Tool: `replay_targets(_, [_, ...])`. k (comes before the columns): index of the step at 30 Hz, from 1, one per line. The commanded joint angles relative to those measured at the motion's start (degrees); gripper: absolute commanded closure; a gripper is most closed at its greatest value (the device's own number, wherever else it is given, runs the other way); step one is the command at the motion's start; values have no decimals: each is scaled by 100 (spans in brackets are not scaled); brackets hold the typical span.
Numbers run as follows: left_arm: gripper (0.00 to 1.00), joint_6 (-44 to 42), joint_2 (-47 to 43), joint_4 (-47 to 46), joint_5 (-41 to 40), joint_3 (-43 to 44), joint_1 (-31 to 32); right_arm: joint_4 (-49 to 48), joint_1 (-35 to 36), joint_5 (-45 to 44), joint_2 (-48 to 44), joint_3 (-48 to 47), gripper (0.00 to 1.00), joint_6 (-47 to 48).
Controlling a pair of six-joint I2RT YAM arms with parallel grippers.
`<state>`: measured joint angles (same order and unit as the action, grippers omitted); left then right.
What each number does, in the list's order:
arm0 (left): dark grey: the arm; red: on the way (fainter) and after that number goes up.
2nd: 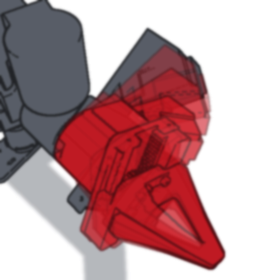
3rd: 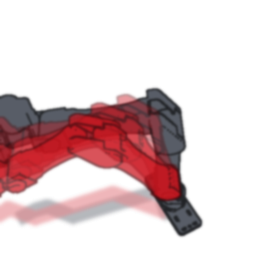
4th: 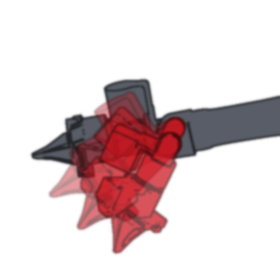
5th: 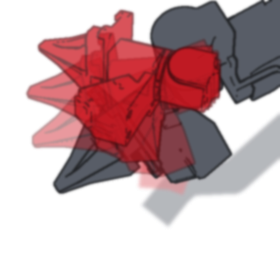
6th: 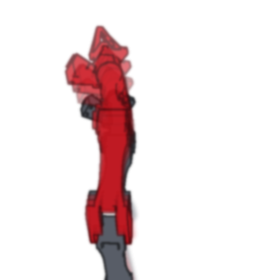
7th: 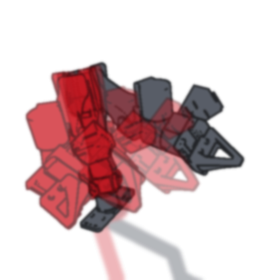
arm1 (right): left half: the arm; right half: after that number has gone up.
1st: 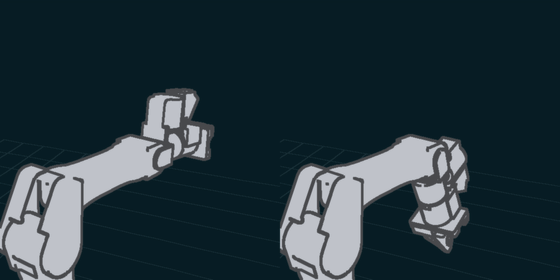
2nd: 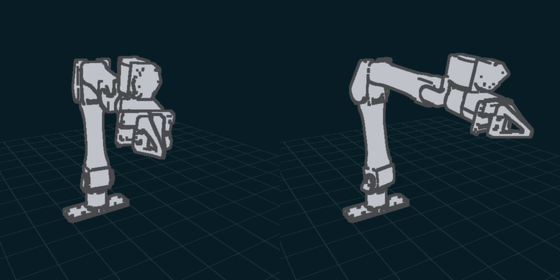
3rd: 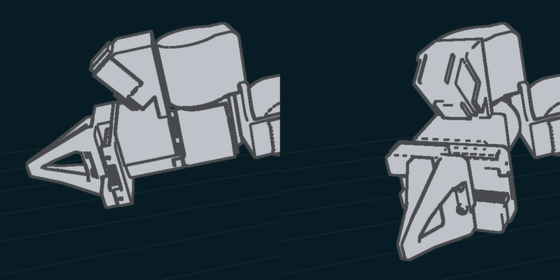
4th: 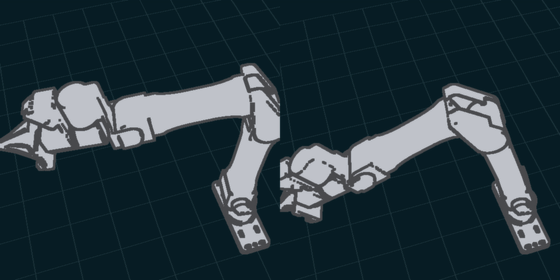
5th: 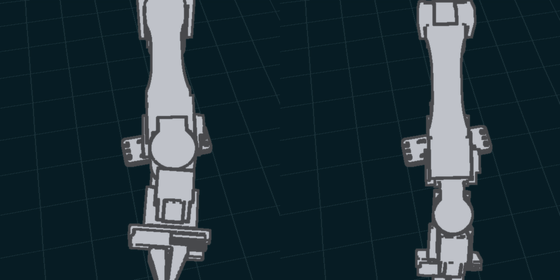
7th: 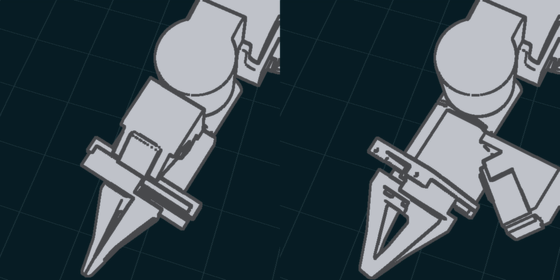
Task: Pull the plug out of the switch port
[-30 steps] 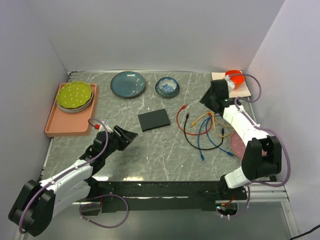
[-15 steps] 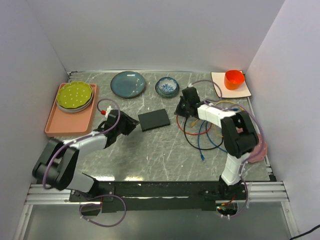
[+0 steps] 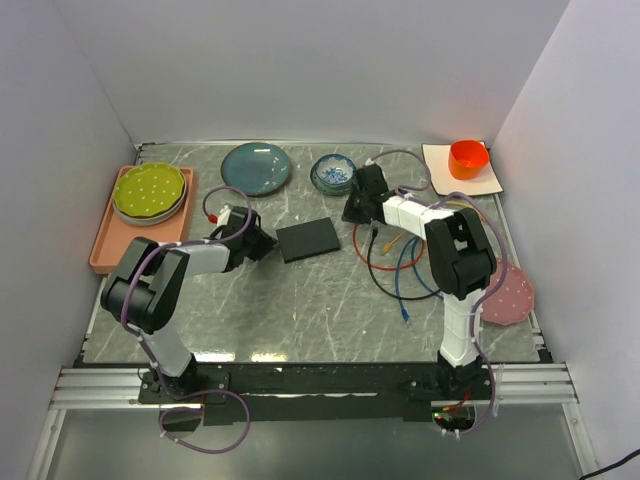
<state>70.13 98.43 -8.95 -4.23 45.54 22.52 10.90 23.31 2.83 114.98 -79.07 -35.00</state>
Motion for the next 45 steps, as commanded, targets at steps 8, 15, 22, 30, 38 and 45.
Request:
replay_targets(8, [78,-26,352,-220,457,61,-20,-87,736,341,359,-57,100,178])
replay_targets(15, [82,36,-157,-493,537,-632,-2,-448,1271,271,-176,962,100,-6])
replay_targets(22, [82,-8,-939,-529,581,-1354,156,-825,1886,165,-608,1876,100,-375])
replay_targets(30, [82,-122,-1458,-529,537,-1847,314,-1370,2617,-195,-766,2729,100,-823])
replay_targets(38, [82,-184,-1116,-669,616,-1583,323,-1178,2714,-502,-810,2704,100,-728])
replay_targets(45, [80,-148,-1160,-749,520,-1557,314,-958,2609,-573,-819,2572,100,-595])
